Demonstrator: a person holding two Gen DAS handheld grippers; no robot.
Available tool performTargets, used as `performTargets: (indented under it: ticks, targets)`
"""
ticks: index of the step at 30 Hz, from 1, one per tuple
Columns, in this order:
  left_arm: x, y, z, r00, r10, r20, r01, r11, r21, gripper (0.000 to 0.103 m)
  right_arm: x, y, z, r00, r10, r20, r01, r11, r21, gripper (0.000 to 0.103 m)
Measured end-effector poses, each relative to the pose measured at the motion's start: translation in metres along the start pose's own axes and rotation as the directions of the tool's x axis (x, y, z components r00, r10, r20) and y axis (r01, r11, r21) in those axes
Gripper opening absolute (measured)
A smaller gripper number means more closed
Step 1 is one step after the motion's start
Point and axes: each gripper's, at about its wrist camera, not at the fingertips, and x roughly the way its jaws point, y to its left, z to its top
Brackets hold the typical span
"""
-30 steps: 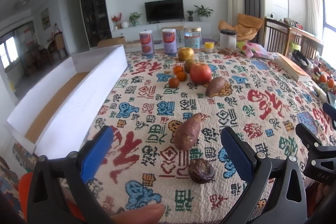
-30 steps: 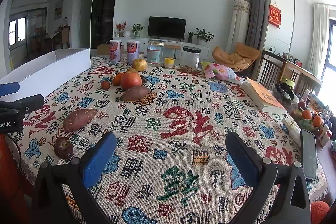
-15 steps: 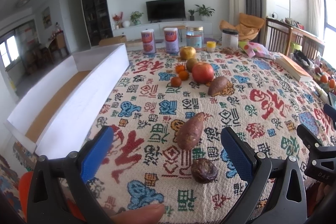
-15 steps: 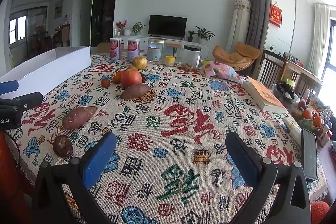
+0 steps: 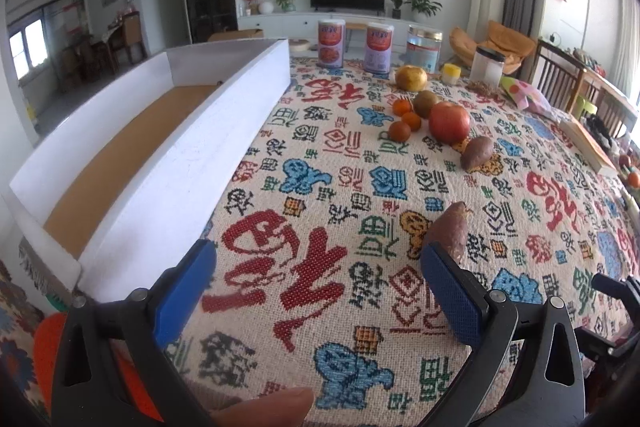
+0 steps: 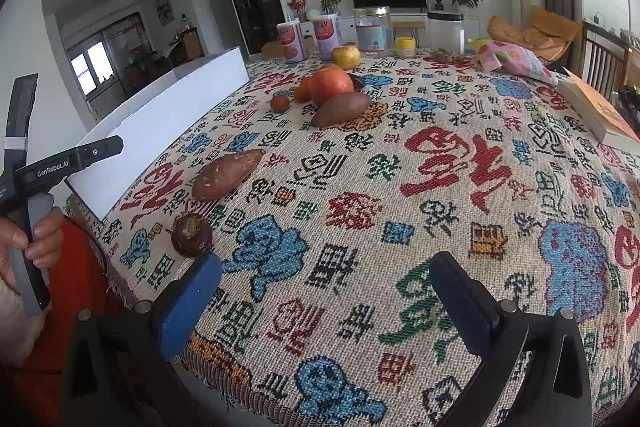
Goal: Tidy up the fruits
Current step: 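Reach the right tool to the dark round fruit and close on it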
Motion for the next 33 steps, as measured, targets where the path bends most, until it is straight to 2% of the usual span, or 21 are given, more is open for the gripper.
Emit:
performTargets:
  ticks: [2, 4, 5, 8, 9, 13, 14, 15, 16, 19, 23, 25, 26, 29, 33]
  targets:
    - [0.008, -0.003, -0.008, 1.0, 0.006, -0.013, -0.006, 1.0, 0.02, 0.102, 0.018, 0.026, -0.005, 0.997, 0.039, -0.065, -0.044, 0.995, -0.088, 0.102]
    - [0.013, -0.008, -0.016, 1.0, 0.016, -0.019, -0.015, 0.999, 0.052, 0.102, 0.028, 0.047, -0.006, 0.995, 0.054, -0.087, -0.067, 0.985, -0.158, 0.098]
    - [0.016, -0.01, -0.018, 1.0, 0.021, -0.023, -0.02, 0.998, 0.063, 0.102, 0.032, 0.055, -0.006, 0.993, 0.068, -0.094, -0.083, 0.981, -0.176, 0.093]
    - [0.019, -0.011, -0.019, 0.999, 0.027, -0.024, -0.025, 0.997, 0.069, 0.102, 0.049, 0.073, 0.0, 0.984, 0.123, -0.131, -0.145, 0.972, -0.182, 0.088]
    - [0.017, -0.011, -0.019, 1.0, 0.022, -0.02, -0.02, 0.998, 0.066, 0.102, 0.056, 0.08, 0.002, 0.981, 0.131, -0.141, -0.157, 0.968, -0.197, 0.084]
    - [0.013, -0.005, -0.015, 1.0, 0.019, -0.01, -0.018, 0.999, 0.049, 0.102, 0.085, 0.101, 0.009, 0.977, 0.123, -0.173, -0.165, 0.954, -0.25, 0.074]
    - [0.014, -0.004, -0.015, 1.0, 0.017, -0.019, -0.016, 0.999, 0.047, 0.102, 0.09, 0.104, 0.01, 0.975, 0.132, -0.181, -0.176, 0.952, -0.251, 0.065]
    - [0.015, -0.003, -0.015, 0.999, 0.015, -0.031, -0.013, 0.999, 0.047, 0.102, 0.096, 0.107, 0.011, 0.974, 0.128, -0.186, -0.174, 0.951, -0.254, 0.043]
    - [0.016, -0.003, -0.016, 0.999, 0.012, -0.044, -0.01, 0.999, 0.051, 0.102, 0.097, 0.108, 0.012, 0.98, 0.104, -0.168, -0.147, 0.952, -0.268, 0.041]
    - [0.023, -0.011, -0.02, 0.996, -0.015, -0.084, 0.022, 0.997, 0.079, 0.103, 0.095, 0.097, 0.016, 0.973, 0.146, -0.177, -0.183, 0.96, -0.214, 0.04]
    - [0.044, -0.035, -0.03, 0.987, -0.065, -0.149, 0.086, 0.986, 0.144, 0.103, 0.069, 0.049, 0.026, 0.996, 0.038, -0.08, -0.048, 0.991, -0.125, 0.04]
    - [0.058, -0.05, -0.036, 0.981, -0.063, -0.186, 0.098, 0.978, 0.186, 0.103, 0.06, 0.015, 0.031, 0.998, -0.037, -0.051, 0.035, 0.998, -0.052, 0.04]
    - [0.064, -0.057, -0.04, 0.978, -0.06, -0.201, 0.102, 0.974, 0.203, 0.103, 0.056, -0.002, 0.032, 0.996, -0.078, -0.042, 0.077, 0.997, -0.021, 0.04]
    - [0.068, -0.062, -0.039, 0.981, -0.078, -0.179, 0.111, 0.976, 0.186, 0.103, 0.052, -0.037, 0.033, 0.982, -0.186, -0.021, 0.186, 0.982, 0.033, 0.04]
    - [0.076, -0.054, -0.034, 0.972, -0.105, -0.21, 0.13, 0.985, 0.113, 0.103, 0.052, -0.057, 0.033, 0.972, -0.231, -0.04, 0.234, 0.968, 0.093, 0.041]
